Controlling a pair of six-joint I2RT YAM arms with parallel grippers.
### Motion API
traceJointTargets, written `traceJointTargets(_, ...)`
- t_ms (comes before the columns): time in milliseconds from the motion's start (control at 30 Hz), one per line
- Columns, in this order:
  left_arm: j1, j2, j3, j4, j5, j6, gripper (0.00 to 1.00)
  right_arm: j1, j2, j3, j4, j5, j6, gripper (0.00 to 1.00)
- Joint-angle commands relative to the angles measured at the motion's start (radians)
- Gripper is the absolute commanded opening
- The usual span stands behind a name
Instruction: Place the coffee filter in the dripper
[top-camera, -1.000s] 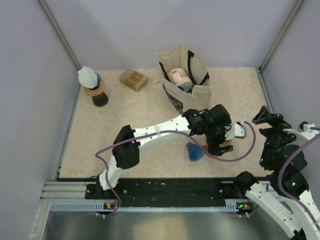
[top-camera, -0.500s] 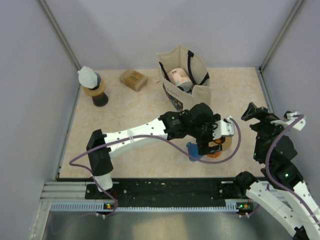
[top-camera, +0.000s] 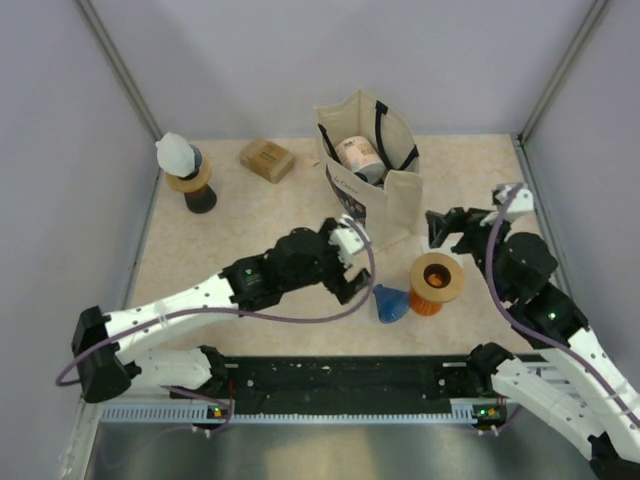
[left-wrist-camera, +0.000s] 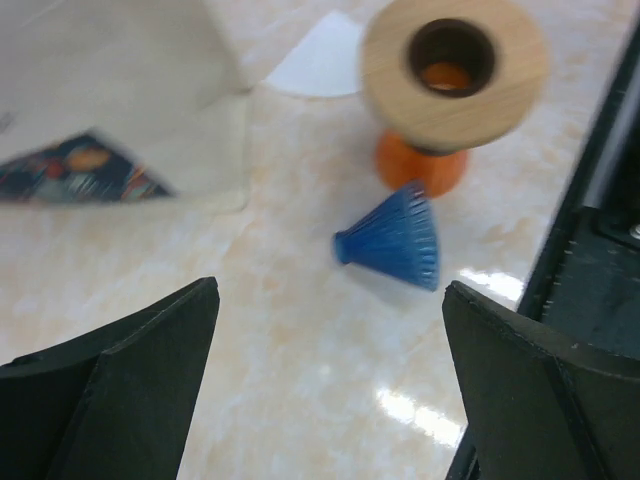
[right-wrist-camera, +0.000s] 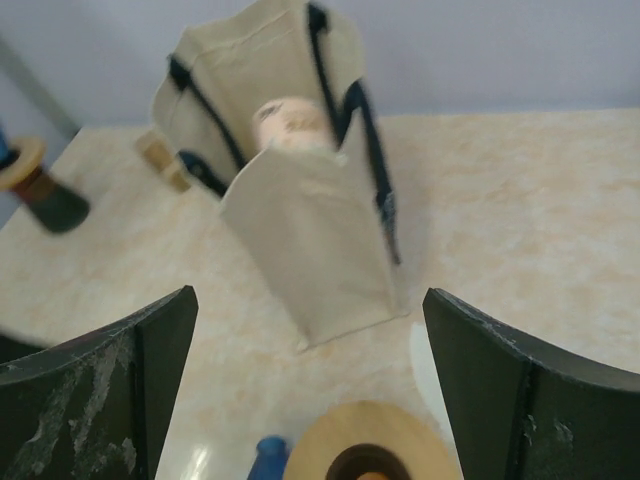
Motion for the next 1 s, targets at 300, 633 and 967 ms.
traceJointTargets(300,0.445,-0.254,-0.329,0.149,-0.13,-0.412,0.99,0.413,0.339,0.026,-0.239,-0.571,0.152,0.9)
traceJointTargets(633,0.459,-0.262,-0.333,0.126,-0.14,-0.428,0.99,0.626,0.39,-0.15,-0.279,-0.35,0.48,0.85)
traceJointTargets(967,0.459,-0.251,-0.335,0.132,-0.098,-0.441,0.99,0.643,0.486,-0.198,-0.198,0.077,0.688,0.8)
